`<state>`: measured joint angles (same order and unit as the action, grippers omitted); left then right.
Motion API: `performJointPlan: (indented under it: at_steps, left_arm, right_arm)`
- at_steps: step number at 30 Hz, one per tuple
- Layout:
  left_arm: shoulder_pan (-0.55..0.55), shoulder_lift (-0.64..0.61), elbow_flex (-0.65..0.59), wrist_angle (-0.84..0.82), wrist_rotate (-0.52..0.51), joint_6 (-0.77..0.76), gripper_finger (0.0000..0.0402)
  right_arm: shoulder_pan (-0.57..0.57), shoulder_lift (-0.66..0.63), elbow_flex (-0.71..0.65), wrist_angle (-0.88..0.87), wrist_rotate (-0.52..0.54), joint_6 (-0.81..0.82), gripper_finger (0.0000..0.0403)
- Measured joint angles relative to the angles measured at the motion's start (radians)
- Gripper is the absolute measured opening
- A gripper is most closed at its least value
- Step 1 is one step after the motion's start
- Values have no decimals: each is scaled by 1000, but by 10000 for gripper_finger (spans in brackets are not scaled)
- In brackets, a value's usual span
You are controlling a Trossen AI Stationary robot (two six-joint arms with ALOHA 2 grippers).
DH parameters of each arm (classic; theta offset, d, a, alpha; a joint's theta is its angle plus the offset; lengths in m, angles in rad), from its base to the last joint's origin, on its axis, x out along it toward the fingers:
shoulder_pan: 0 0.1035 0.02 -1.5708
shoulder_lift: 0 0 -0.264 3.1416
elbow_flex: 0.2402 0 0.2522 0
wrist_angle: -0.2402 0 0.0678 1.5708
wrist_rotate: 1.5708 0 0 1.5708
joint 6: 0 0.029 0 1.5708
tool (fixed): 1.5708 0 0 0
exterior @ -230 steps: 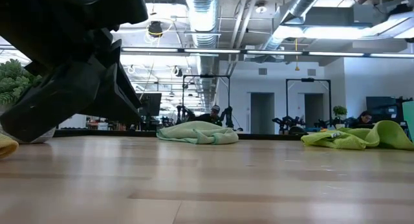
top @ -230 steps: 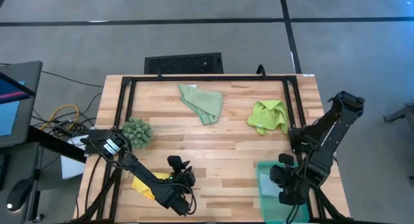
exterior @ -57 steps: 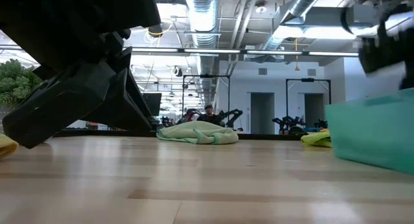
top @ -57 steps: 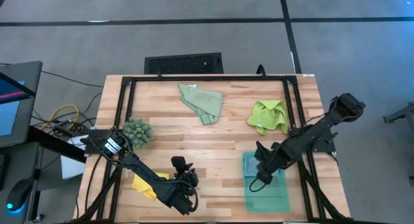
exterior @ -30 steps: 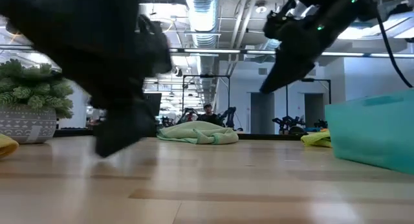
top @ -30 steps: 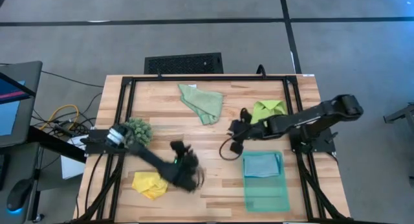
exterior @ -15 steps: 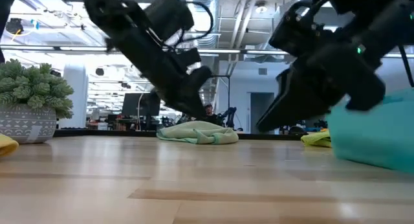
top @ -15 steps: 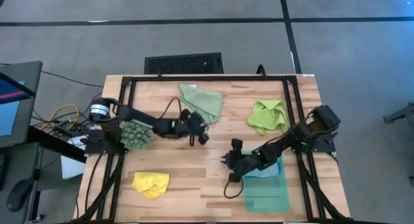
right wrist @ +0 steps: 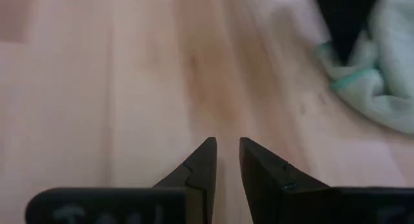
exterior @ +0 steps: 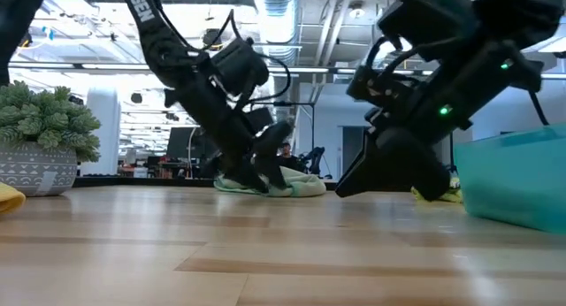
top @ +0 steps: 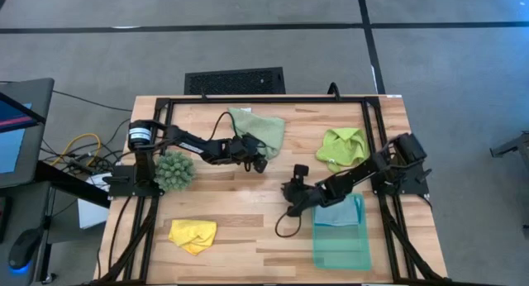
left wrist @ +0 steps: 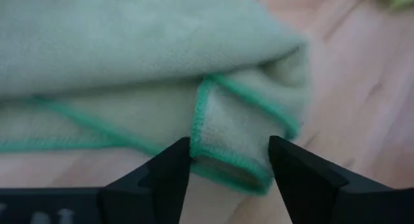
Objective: Fold microfiber towels
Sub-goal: Fold the green microfiber cloth
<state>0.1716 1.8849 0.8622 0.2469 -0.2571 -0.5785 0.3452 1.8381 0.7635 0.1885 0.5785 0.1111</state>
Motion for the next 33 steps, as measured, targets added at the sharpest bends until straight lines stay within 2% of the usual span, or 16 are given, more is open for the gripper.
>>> performJointPlan:
  at_steps: [3, 6, 9, 11, 13, 15, 17, 19, 23, 25, 27, 33]
  left_arm:
    - [30, 13, 2, 31, 57, 43, 182]
    - [58, 2, 6, 40, 144, 108, 142]
    - [75, -51, 38, 35, 195, 200, 82]
    - [80, -97, 68, -8, 200, 270, 36]
    - [79, -151, 95, -78, 180, 336, 10]
    - [62, -212, 129, -120, 126, 387, 10]
    - [27, -285, 155, -175, 56, 435, 10]
    - [-14, -339, 166, -196, 3, 479, 7]
    - [-79, -402, 163, -242, -18, 493, 2]
    - [-99, -398, 164, -253, -21, 493, 5]
    - [-108, -367, 163, -252, -41, 487, 11]
    - [-47, -253, 162, -261, -90, 344, 67]
  right_arm:
    - [-31, -7, 3, 20, 0, -101, 91]
    - [-67, -14, 12, 28, 15, -218, 91]
    - [-100, -44, 34, 39, 103, -347, 91]
    - [-114, -97, 28, 19, 179, -431, 91]
    - [-124, -161, 31, 12, 226, -491, 91]
    - [-131, -248, 30, -40, 238, -504, 91]
    - [-140, -329, 32, -91, 198, -481, 91]
    - [-151, -408, 18, -160, 127, -432, 91]
    - [-181, -500, -54, -173, -85, -297, 91]
    - [-200, -503, -99, -121, -181, -230, 91]
    - [-213, -489, -146, -62, -225, -231, 91]
    - [-249, -394, -168, 155, -196, -340, 91]
